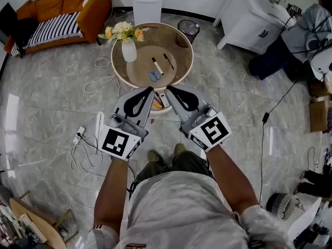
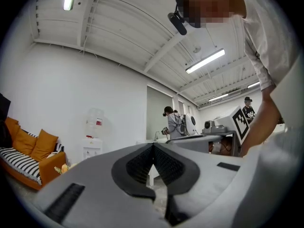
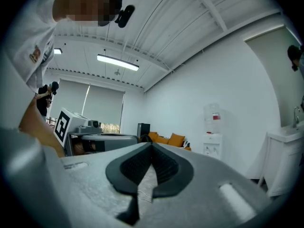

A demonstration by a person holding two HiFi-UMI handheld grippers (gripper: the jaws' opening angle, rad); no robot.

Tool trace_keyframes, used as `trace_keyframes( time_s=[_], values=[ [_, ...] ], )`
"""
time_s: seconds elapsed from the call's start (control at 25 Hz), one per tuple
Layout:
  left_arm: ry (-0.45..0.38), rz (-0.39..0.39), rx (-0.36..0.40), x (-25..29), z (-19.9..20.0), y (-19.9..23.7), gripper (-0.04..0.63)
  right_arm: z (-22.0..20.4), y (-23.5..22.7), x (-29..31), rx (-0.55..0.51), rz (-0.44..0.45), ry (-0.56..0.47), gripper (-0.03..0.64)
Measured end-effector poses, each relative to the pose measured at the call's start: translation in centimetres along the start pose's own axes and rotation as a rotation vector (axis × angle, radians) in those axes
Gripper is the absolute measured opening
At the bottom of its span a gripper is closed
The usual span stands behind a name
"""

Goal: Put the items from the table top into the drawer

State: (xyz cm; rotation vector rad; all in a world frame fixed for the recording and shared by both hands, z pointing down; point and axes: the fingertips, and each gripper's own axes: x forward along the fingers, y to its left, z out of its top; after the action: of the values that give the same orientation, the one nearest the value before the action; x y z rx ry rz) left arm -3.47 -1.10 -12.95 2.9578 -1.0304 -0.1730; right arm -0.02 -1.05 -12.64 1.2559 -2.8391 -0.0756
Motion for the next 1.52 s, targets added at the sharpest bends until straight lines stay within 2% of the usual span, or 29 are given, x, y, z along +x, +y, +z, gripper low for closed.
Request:
trace_keyframes(
  time_s=[0.28, 0.64, 1.24, 1.52],
  values=[
    [-0.007, 0.015, -0.017, 1.2, -1.6, 2.5, 0.0, -2.0, -2.0, 2.1, 0.001, -0.033, 0.044, 0.0],
    [0.046, 0.058, -0.022, 6.2, -5.9, 5.6, 0.0, -6.5, -7.6, 4.8, 0.007, -0.044, 0.097, 0.0],
    [0.175, 0.184, -0.033, 15.0, -15.3, 12.3, 0.0, -17.7, -17.1, 10.2, 0.054, 0.001, 0.233, 0.0],
    [0.228, 0.188, -0.07, 16.0, -20.3, 14.7, 0.0, -22.5, -18.7, 12.8, 0.055, 0.0, 0.306, 0.0]
  ],
)
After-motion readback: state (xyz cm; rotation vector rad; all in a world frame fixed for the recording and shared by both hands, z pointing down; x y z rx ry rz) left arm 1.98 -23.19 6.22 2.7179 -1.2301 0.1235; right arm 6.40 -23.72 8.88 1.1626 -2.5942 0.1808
